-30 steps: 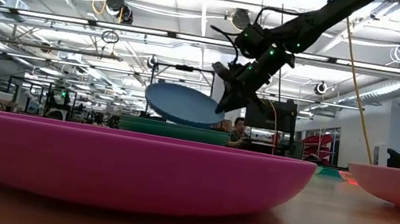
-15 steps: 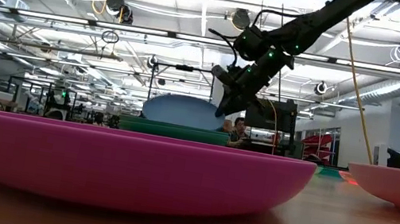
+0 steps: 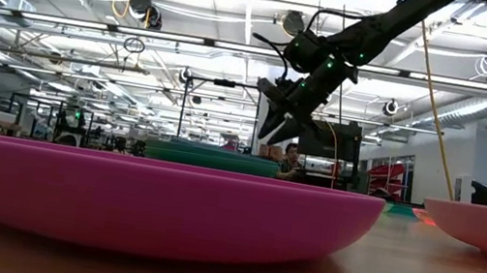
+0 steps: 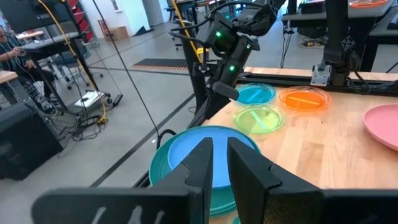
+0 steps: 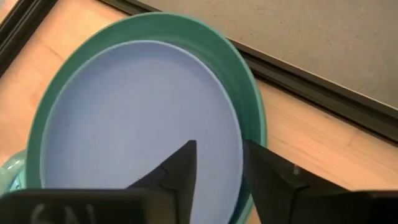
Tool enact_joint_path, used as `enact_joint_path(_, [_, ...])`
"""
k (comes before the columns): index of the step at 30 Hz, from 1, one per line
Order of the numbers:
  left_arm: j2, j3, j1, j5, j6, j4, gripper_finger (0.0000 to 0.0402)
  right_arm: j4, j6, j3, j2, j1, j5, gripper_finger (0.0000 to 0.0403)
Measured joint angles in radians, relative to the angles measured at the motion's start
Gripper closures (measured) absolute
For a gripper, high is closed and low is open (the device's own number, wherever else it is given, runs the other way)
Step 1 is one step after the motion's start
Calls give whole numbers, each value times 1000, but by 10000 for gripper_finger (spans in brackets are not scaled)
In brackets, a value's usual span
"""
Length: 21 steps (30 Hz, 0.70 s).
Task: Stack plastic plates
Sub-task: Stack the dark pink plate on top of the blue plate
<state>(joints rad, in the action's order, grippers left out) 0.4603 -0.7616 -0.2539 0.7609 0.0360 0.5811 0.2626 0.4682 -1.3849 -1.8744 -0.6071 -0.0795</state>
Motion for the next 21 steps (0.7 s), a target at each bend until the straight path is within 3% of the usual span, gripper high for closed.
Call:
enact_joint_path(9, [7, 0, 0, 0, 129, 67, 346, 19, -92, 0, 87, 59, -21, 251])
enact_joint_path(21, [184, 0, -9, -10, 360, 107, 346, 134, -343, 0, 187, 375, -24, 259])
